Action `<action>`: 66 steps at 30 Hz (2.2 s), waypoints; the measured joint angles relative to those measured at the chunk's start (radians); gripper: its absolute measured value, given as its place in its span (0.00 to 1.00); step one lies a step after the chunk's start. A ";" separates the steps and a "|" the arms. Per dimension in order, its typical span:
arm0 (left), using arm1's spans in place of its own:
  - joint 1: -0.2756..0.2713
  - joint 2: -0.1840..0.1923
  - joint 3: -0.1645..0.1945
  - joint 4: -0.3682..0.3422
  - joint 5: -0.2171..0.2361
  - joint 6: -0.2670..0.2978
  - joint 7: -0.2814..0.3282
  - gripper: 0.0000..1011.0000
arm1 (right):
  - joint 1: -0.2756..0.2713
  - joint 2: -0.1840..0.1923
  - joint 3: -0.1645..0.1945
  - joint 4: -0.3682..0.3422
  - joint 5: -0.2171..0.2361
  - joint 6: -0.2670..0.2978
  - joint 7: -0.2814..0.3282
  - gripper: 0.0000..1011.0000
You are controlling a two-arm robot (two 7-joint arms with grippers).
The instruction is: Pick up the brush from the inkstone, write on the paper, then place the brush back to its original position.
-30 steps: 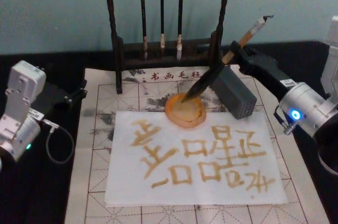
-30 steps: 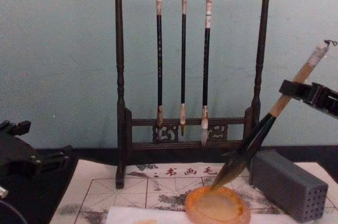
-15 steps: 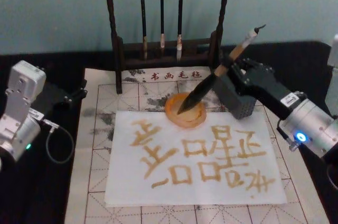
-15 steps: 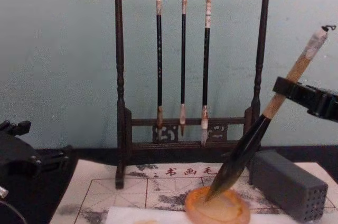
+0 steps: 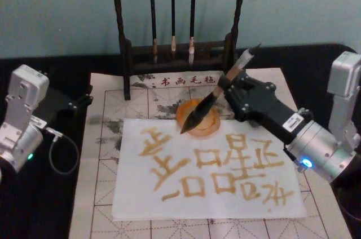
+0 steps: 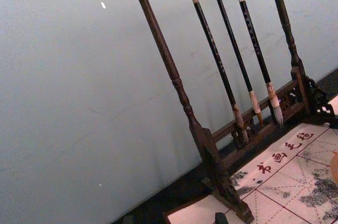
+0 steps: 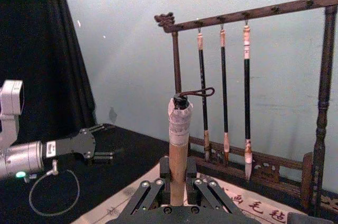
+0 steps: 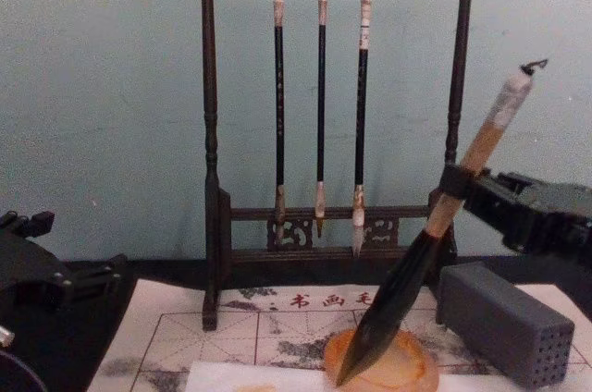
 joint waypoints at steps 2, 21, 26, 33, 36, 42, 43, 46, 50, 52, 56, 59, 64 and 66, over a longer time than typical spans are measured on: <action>0.000 0.000 0.000 0.000 0.000 0.000 0.000 0.99 | 0.003 -0.006 -0.004 0.006 -0.018 -0.005 -0.002 0.18; 0.000 0.000 0.000 0.000 0.000 0.000 0.000 0.99 | 0.025 -0.073 -0.021 0.064 -0.149 -0.057 0.010 0.18; 0.000 0.000 0.000 0.000 0.000 0.000 0.000 0.99 | 0.030 -0.091 -0.016 0.075 -0.163 -0.058 0.017 0.18; 0.000 0.000 0.000 0.000 0.000 0.000 0.000 0.99 | 0.021 -0.101 -0.008 0.074 -0.175 -0.053 0.032 0.18; 0.000 0.000 0.000 0.000 0.000 0.000 0.000 0.99 | 0.016 -0.102 -0.006 0.073 -0.181 -0.053 0.037 0.18; 0.000 0.000 0.000 0.000 0.000 0.000 0.000 0.99 | 0.004 -0.107 0.004 0.065 -0.193 -0.052 0.050 0.18; 0.000 0.000 0.000 0.000 0.000 0.000 0.000 0.99 | 0.001 -0.107 0.007 0.063 -0.196 -0.051 0.054 0.18; 0.000 0.000 0.000 0.000 0.000 0.000 0.000 0.99 | -0.005 -0.110 0.012 0.061 -0.203 -0.051 0.059 0.18; 0.000 0.000 0.000 0.000 0.000 0.000 0.000 0.99 | -0.008 -0.116 0.018 0.061 -0.212 -0.049 0.064 0.18; 0.000 0.000 0.000 0.000 0.000 0.000 0.000 0.99 | -0.011 -0.120 0.022 0.063 -0.219 -0.048 0.066 0.18; 0.000 0.000 0.000 0.000 0.000 0.000 0.000 0.99 | -0.012 -0.126 0.026 0.066 -0.227 -0.047 0.072 0.18; 0.000 0.000 0.000 0.000 0.000 0.000 0.000 0.99 | -0.013 -0.131 0.029 0.070 -0.231 -0.046 0.073 0.18; 0.000 0.000 0.000 0.000 0.000 0.000 0.000 0.99 | -0.014 -0.140 0.031 0.077 -0.240 -0.043 0.073 0.18; 0.000 0.000 0.000 0.000 0.000 0.000 0.000 0.99 | -0.014 -0.141 0.031 0.079 -0.241 -0.043 0.073 0.18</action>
